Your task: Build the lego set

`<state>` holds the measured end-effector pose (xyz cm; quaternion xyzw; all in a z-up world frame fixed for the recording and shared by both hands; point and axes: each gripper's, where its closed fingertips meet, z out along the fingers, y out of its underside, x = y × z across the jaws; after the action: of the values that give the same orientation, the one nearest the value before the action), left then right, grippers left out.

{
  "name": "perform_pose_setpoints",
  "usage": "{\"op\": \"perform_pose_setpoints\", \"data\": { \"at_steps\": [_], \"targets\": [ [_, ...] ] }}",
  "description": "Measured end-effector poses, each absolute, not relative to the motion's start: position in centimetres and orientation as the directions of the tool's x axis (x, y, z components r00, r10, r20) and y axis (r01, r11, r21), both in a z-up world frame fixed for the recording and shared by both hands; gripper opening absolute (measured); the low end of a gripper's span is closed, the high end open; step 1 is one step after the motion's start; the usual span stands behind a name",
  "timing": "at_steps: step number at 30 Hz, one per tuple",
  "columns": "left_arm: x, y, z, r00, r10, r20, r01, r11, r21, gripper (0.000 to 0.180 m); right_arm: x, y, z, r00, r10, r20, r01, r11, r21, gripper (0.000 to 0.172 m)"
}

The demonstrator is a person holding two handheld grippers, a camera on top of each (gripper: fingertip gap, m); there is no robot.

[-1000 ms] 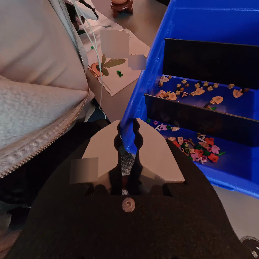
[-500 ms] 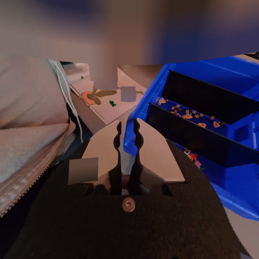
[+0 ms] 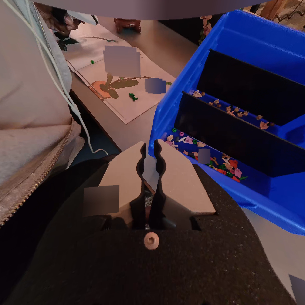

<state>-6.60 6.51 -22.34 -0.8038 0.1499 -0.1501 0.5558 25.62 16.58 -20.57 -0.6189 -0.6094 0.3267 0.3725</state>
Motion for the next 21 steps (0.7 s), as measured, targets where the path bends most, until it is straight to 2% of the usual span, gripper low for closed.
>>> {"op": "perform_pose_setpoints", "data": {
  "at_steps": [4, 7, 10, 12, 16, 21],
  "targets": [
    [-6.4, 6.5, -22.6, 0.908, -0.413, 0.065, -0.093, -0.35, -0.932, 0.004, 25.7, 16.7, -19.5, -0.003, 0.999, 0.041, 0.482, 0.038, -0.875, 0.008],
    [-6.4, 6.5, -22.6, 0.907, -0.415, 0.066, -0.092, -0.351, -0.932, 0.003, 26.5, 21.4, -18.4, 0.146, 0.989, 0.04, 0.519, -0.042, -0.854, 0.008],
    [-6.4, 6.4, -22.5, 0.907, -0.415, 0.067, -0.088, -0.343, -0.935, 0.003, 26.2, 24.5, -19.8, 0.197, 0.98, -0.017, 0.651, -0.144, -0.745, 0.009],
    [-6.4, 6.4, -22.4, 0.908, -0.414, 0.059, -0.092, -0.335, -0.938, 0.003, 25.7, 25.4, -21.8, 0.159, 0.986, -0.052, 0.758, -0.156, -0.634, 0.008],
    [-6.3, 6.3, -22.3, 0.91, -0.412, 0.037, -0.107, -0.322, -0.941, 0.003, 25.2, 25.3, -24.9, 0.041, 0.994, -0.099, 0.898, -0.08, -0.433, 0.008],
    [-6.2, 6.3, -22.4, 0.909, -0.415, 0.032, -0.117, -0.329, -0.937, 0.004, 25.5, 25.2, -25.8, -0.089, 0.992, -0.084, 0.957, 0.062, -0.282, 0.007]
  ]
}}
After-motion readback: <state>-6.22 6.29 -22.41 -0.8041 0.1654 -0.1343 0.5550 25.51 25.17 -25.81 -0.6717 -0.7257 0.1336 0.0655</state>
